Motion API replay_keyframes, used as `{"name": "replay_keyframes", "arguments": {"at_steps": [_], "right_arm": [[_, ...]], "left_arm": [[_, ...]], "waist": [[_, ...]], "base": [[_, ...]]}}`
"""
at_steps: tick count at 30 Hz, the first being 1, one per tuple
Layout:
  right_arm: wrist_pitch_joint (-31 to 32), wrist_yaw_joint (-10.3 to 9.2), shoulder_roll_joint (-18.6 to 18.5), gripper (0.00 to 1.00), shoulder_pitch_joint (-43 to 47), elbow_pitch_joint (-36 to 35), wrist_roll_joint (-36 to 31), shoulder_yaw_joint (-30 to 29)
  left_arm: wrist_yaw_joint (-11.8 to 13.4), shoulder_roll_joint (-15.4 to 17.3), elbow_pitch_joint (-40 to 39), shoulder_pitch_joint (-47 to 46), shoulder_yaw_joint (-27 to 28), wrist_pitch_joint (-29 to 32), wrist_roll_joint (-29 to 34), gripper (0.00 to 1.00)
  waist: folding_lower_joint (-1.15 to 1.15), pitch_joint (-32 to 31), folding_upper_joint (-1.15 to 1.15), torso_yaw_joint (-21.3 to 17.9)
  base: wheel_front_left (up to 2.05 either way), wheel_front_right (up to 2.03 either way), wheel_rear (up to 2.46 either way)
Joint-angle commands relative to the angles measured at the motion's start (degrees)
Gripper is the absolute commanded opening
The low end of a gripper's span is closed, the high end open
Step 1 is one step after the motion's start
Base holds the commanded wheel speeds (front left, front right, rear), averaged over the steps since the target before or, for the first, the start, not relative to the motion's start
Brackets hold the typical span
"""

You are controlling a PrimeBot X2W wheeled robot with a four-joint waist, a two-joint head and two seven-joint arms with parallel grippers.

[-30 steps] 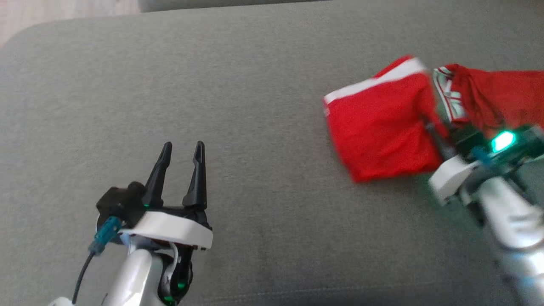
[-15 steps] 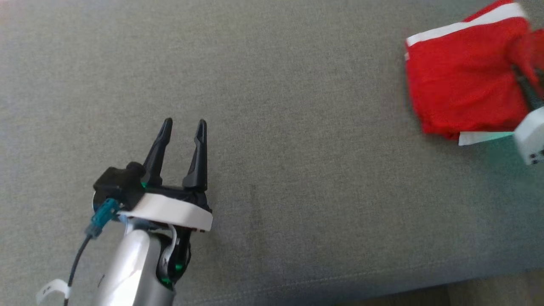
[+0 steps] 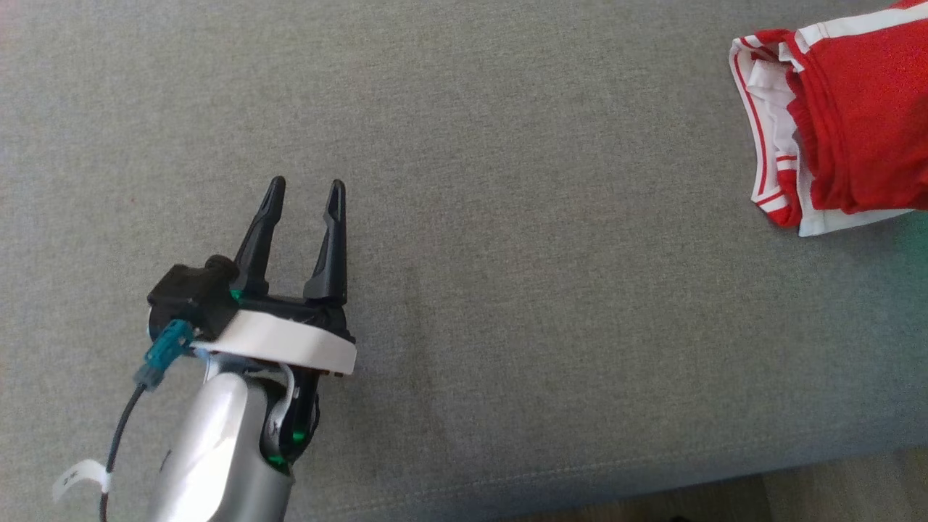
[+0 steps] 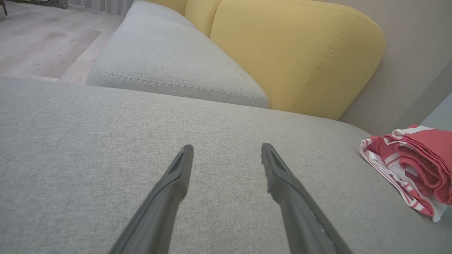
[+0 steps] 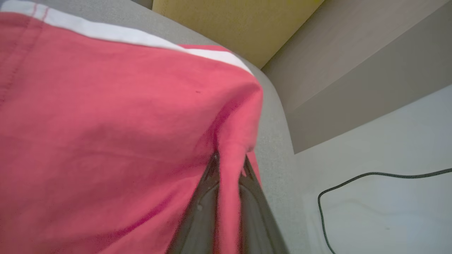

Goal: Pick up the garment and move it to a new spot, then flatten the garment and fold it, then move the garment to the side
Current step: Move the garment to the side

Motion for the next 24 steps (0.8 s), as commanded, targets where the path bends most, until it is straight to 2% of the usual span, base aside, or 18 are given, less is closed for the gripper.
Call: {"name": "replay_keyframes", "arguments": {"at_steps": [1, 6, 7, 8, 9, 24], "right_arm": [[0.71, -0.05, -0.77, 0.00, 0.31, -1.61, -0.24, -0.79], [2.25, -0.05, 0.66, 0.00, 0.99, -2.36, -1.30, -2.91], [2.35, -0.05, 1.04, 0.11, 1.10, -2.55, -1.22, -3.37], [2.46, -0.05, 1.56, 0.47, 1.25, -2.77, -1.02, -3.89], [2.64, -0.05, 2.03, 1.00, 1.49, -3.05, -0.99, -4.32], [4.32, -0.05, 3.77, 1.00, 1.88, -9.85, -2.97, -4.53]], "left_arm": [[-0.25, 0.20, -1.58, -1.40, 1.71, -0.35, 0.62, 1.00], [-0.48, 0.20, -1.16, -1.70, 1.75, -0.35, 0.71, 1.00], [-0.50, 0.20, -1.07, -1.77, 1.74, -0.35, 0.68, 1.00], [-0.51, 0.20, -0.99, -1.80, 1.73, -0.35, 0.67, 1.00], [-0.51, 0.20, -0.90, -1.78, 1.73, -0.35, 0.63, 1.00], [0.41, 0.20, -0.24, 0.27, 1.03, -0.35, -0.46, 1.00]], "waist": [[0.00, 0.14, 0.00, 0.04], [0.00, 0.22, 0.00, 0.14], [0.00, 0.13, 0.00, 0.16], [0.00, -0.03, 0.00, 0.17], [0.00, -0.26, 0.00, 0.15], [0.00, -6.09, 0.00, -0.36]], "base": [[0.00, 0.00, 0.00], [0.00, 0.00, 0.00], [0.00, 0.00, 0.00], [0.00, 0.00, 0.00], [0.00, 0.00, 0.00], [0.00, 0.00, 0.00]]}}
